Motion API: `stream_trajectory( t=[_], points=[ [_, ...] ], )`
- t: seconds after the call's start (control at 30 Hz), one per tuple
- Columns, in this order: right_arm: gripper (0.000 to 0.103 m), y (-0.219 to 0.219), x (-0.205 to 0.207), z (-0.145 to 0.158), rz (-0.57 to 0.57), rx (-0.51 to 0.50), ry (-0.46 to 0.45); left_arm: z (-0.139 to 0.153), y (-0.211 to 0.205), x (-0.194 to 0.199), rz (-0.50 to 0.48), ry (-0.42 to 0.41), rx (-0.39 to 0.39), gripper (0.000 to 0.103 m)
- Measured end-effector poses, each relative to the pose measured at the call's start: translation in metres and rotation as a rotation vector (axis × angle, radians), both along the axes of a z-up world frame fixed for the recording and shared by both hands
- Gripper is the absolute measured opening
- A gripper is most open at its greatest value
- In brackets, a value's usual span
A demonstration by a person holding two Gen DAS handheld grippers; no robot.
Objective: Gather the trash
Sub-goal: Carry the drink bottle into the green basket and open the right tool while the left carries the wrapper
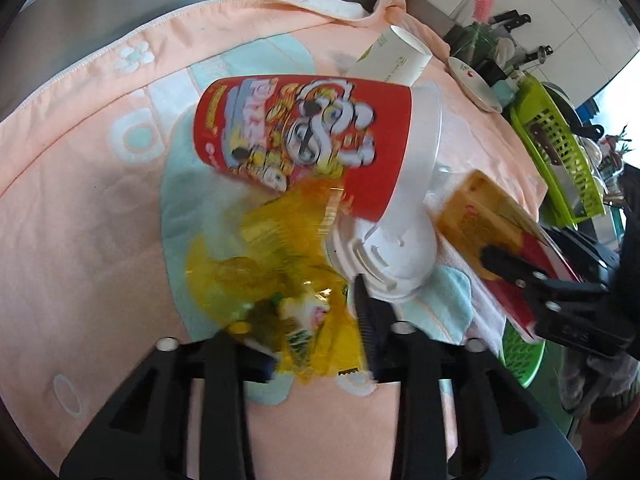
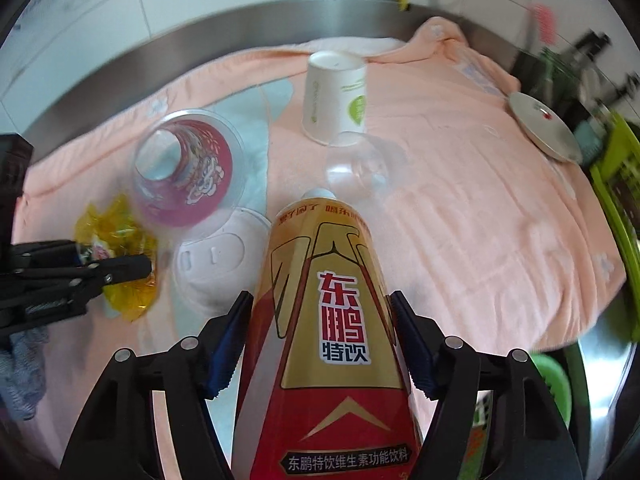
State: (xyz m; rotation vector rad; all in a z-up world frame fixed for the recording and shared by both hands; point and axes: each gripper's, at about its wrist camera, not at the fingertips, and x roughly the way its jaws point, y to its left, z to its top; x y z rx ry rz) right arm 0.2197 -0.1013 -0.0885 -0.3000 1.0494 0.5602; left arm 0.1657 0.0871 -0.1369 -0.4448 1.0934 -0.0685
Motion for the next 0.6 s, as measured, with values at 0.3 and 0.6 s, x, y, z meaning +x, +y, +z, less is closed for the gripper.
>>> stream_trajectory(
  t=[0.3,0.6],
  points=[
    [0.066,-0.063,-0.040,0.007,-0.091,0.088,-0.006,0.011,0.003,-0.021,0.004,-0.034,-0.016,0.016],
    [0.066,-0.163,-0.052,-0.015,-0.311,0.050,0.014,0.030,0.003,-0.058,-0.007,-0.070,-0.031,0.014]
  ],
)
